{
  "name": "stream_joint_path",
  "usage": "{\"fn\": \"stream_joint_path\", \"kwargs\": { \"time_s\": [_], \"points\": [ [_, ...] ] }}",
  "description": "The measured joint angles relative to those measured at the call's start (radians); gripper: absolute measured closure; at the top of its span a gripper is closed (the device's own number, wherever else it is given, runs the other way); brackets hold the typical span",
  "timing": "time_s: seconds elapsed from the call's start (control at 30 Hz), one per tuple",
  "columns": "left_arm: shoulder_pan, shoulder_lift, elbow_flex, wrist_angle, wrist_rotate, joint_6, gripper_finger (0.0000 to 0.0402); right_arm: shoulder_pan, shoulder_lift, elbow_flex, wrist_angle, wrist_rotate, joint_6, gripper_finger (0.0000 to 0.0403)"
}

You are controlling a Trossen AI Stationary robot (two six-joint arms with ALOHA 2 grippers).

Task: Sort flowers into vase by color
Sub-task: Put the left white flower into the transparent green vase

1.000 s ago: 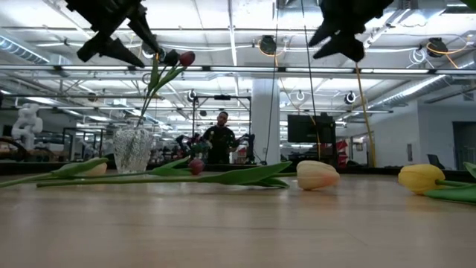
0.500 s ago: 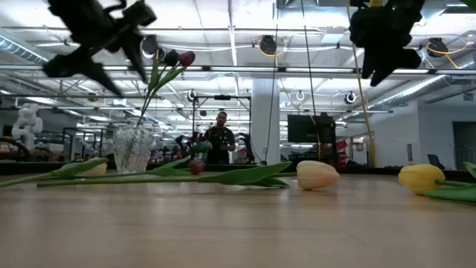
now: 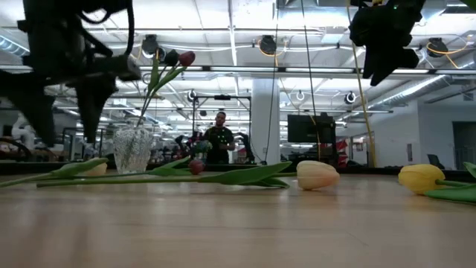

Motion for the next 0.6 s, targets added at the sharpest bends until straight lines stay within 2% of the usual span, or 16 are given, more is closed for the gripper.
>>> {"fn": "stream_joint_path", "kwargs": {
  "time_s": [0.13, 0.3, 0.43, 0.53, 0.6],
  "points": [
    [-0.001, 0.061, -0.005, -0.014, 0.088, -0.035, 0.0169, 0.000, 0.000, 0.000, 0.000, 0.000, -0.018, 0.0243],
    [-0.001, 0.112, -0.050, 0.136, 0.120, -0.039, 0.0169, 0.000, 0.000, 0.000, 0.000, 0.000, -0.036, 0.0243],
    [0.000, 0.147, -0.068, 0.184, 0.144, -0.040, 0.0171, 0.000, 0.000, 0.000, 0.000, 0.000, -0.045, 0.0243],
    [0.001, 0.160, -0.068, 0.173, 0.151, -0.056, 0.0192, 0.000, 0.000, 0.000, 0.000, 0.000, -0.051, 0.0243],
    [0.000, 0.160, -0.069, 0.170, 0.150, -0.063, 0.0220, 0.000, 0.000, 0.000, 0.000, 0.000, -0.052, 0.0243]
  ]
}}
